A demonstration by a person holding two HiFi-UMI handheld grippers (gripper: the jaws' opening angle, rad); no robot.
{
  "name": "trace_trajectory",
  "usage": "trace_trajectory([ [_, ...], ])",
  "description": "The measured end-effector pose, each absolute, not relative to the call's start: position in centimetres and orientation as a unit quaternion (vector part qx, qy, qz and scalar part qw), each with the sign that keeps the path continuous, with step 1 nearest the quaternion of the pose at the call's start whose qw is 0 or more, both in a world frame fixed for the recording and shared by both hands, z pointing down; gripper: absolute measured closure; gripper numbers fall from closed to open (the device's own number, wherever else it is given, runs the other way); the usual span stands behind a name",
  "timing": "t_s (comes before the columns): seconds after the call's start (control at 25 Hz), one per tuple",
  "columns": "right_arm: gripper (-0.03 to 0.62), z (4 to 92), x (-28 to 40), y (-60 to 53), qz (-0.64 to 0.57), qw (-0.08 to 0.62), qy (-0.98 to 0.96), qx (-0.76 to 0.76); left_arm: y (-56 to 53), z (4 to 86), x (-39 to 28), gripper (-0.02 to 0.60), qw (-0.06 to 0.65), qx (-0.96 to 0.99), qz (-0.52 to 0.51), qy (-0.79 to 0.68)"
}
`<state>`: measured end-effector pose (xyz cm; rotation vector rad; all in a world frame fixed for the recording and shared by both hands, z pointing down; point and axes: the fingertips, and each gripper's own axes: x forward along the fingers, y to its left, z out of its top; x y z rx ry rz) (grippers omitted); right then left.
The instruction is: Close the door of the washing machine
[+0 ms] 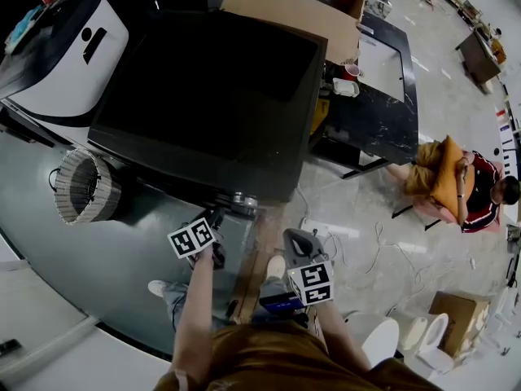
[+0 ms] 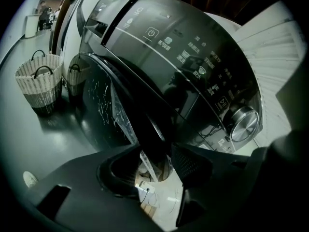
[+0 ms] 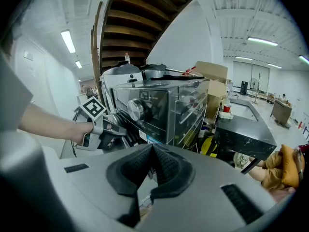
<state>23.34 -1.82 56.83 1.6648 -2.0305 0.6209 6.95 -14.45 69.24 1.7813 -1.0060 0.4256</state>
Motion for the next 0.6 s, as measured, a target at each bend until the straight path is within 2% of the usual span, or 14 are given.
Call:
trace_trajectory([
  [0.24,0.58,57.0,23.3,-1.8,0.233,0.22,-0.727,0.607,-14.9,69.6,6.7,0.35,0.534,0.722,0.154,-0.413],
  [0.6,0.582,56.9,23.8,-0.3,0.235,0.221,-0.717,0.618,-15.1,69.8,6.9,0.35,0.545,0.714,0.151,-0.414],
])
